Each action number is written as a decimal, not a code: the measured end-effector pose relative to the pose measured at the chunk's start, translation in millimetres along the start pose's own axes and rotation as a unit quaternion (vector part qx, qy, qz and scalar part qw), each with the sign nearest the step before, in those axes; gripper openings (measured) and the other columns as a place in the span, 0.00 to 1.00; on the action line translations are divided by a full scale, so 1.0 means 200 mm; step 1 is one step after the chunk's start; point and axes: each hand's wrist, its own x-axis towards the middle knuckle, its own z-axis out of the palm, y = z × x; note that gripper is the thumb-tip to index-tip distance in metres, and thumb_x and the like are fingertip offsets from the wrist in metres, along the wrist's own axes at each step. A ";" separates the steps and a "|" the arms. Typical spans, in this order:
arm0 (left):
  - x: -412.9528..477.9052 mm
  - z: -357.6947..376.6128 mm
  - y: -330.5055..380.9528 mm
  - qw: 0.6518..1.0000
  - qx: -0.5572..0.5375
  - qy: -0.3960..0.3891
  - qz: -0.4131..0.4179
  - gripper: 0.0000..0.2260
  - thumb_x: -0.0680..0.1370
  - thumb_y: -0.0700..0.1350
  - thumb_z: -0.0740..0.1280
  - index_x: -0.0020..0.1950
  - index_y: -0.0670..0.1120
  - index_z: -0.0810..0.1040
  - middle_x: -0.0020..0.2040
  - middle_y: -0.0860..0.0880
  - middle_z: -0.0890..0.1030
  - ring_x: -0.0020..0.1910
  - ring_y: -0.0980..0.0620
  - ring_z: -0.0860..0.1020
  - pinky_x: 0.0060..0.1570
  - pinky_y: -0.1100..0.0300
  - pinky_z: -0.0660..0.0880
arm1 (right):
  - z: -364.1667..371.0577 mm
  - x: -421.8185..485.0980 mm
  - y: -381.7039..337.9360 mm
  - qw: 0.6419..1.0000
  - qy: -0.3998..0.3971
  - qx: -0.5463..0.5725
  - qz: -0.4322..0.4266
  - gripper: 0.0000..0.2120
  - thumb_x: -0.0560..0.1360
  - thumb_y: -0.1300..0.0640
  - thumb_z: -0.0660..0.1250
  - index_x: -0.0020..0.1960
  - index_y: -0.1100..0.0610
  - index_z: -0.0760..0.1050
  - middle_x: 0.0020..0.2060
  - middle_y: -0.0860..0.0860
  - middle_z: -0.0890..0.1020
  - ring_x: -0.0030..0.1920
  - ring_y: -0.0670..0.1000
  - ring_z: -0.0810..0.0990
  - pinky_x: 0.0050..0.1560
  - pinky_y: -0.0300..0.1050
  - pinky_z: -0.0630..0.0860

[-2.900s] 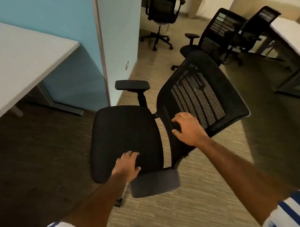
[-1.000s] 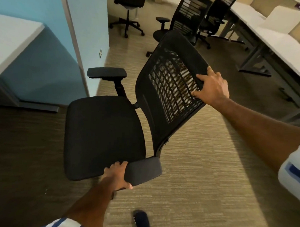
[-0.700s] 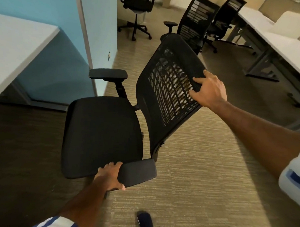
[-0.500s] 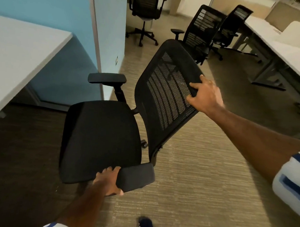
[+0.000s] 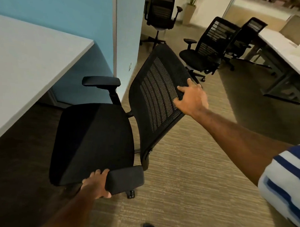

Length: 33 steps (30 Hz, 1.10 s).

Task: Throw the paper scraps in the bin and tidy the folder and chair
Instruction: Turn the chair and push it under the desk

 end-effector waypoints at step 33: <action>-0.28 -0.93 0.04 0.880 -0.365 0.302 0.034 0.39 0.70 0.73 0.56 0.73 0.50 0.66 0.71 0.47 0.71 0.69 0.49 0.71 0.69 0.51 0.68 | 0.00 0.09 -0.55 0.892 -0.017 0.216 -0.397 0.12 0.75 0.55 0.66 0.55 0.55 0.83 0.55 0.50 0.84 0.56 0.46 0.83 0.57 0.42 0.78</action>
